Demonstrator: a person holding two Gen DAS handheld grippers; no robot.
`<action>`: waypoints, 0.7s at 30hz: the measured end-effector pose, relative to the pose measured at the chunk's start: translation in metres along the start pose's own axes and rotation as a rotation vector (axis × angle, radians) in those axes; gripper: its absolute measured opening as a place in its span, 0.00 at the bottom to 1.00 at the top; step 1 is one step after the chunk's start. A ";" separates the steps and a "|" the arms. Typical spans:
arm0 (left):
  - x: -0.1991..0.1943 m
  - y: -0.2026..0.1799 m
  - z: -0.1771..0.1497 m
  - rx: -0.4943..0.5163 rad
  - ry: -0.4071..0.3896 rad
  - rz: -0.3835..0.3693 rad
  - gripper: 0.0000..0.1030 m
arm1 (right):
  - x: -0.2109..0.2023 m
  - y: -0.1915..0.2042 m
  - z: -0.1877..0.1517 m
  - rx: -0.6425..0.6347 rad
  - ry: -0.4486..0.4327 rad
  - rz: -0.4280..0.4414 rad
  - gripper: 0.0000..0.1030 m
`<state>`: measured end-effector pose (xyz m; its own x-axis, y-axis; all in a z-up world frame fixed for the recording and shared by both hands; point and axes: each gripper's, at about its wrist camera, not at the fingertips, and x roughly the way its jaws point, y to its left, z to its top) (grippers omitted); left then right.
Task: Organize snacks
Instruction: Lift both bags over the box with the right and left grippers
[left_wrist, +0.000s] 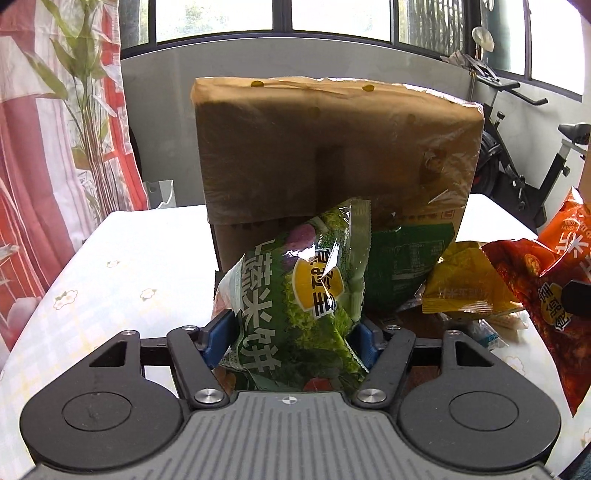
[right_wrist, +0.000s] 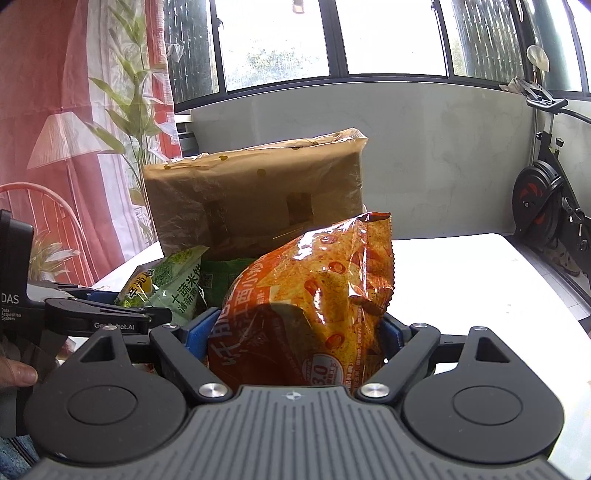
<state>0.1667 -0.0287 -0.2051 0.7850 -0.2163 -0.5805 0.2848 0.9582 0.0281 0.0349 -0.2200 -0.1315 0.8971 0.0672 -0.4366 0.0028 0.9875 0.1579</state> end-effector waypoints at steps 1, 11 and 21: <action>-0.004 0.004 0.002 -0.015 -0.004 -0.004 0.66 | -0.001 0.000 0.001 -0.003 -0.004 0.000 0.84; -0.067 0.047 0.046 -0.105 -0.098 -0.036 0.66 | -0.006 -0.006 0.030 -0.026 -0.059 -0.027 0.84; -0.089 0.052 0.126 -0.182 -0.203 -0.158 0.66 | 0.009 -0.001 0.100 -0.101 -0.134 -0.021 0.84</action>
<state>0.1815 0.0169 -0.0496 0.8377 -0.3810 -0.3912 0.3236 0.9234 -0.2064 0.0871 -0.2346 -0.0472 0.9483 0.0338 -0.3157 -0.0164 0.9982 0.0576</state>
